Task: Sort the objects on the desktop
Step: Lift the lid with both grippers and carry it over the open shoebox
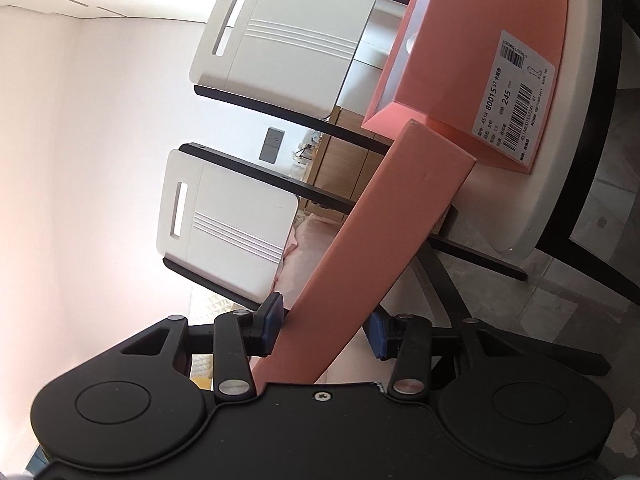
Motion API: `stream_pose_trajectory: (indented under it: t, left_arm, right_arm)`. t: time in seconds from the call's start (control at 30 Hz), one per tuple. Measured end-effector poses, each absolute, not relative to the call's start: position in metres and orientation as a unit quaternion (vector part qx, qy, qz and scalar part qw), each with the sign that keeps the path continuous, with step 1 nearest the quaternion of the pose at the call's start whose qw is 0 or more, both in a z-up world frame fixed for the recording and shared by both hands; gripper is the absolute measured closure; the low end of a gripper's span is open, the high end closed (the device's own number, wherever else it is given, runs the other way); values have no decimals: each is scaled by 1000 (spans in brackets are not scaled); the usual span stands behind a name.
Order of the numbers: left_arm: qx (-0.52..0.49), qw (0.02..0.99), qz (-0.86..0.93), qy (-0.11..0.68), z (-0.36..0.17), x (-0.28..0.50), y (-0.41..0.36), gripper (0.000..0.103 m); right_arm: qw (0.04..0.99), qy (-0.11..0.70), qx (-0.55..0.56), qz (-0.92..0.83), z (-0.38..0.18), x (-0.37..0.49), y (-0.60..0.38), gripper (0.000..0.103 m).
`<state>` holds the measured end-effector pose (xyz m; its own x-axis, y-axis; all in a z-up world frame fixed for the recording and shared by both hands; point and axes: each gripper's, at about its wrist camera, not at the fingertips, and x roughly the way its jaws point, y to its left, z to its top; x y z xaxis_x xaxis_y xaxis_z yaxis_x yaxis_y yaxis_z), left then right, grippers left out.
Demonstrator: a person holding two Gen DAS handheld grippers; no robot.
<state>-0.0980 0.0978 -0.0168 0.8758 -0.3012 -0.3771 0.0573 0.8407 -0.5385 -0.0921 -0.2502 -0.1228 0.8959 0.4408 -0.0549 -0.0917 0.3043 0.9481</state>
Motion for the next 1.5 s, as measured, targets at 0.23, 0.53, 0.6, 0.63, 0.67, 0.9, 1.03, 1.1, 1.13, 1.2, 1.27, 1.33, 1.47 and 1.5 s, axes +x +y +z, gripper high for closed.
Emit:
stream_pose_trajectory:
  t: [0.23,0.53,0.6,0.63,0.67,0.9,1.03,1.1,1.13,1.2,1.27,1.33,1.47,1.5]
  left_arm:
    - [-272,936,-97,200,-5,-105,97,29]
    - [-268,944,-111,157,15,-107,78,29]
    - [-268,945,-115,151,20,-106,71,29]
    - [-269,944,-117,149,22,-104,67,29]
    - [-272,944,-119,146,23,-103,63,29]
    - [-273,940,-146,146,33,-87,26,29]
    - [-262,941,-156,147,42,-78,0,29]
    - [-260,941,-161,147,47,-73,-12,29]
    - [-260,940,-163,148,50,-71,-19,29]
    - [-261,938,-168,153,54,-65,-31,28]
    - [-262,936,-173,160,58,-58,-44,28]
    - [-264,934,-178,165,59,-52,-55,28]
    - [-266,932,-187,160,48,-40,-80,28]
    - [-270,930,-189,163,43,-37,-86,28]
  right_arm:
    - [799,137,554,192,-103,-98,-253,58]
    - [809,102,539,214,-83,-103,-276,57]
    - [810,96,537,215,-77,-101,-283,57]
    - [811,94,535,215,-74,-100,-287,57]
    - [813,91,533,215,-71,-100,-292,57]
    - [825,77,521,207,-46,-91,-328,57]
    - [823,75,525,205,-38,-85,-354,57]
    - [825,72,521,204,-31,-81,-366,57]
    - [827,71,519,204,-28,-80,-372,57]
    - [832,70,512,202,-22,-76,-387,57]
    - [838,73,501,203,-15,-71,-400,57]
    - [843,76,494,197,-16,-66,-413,57]
    - [851,83,485,181,-24,-58,-438,57]
    - [853,85,483,177,-26,-56,-444,56]
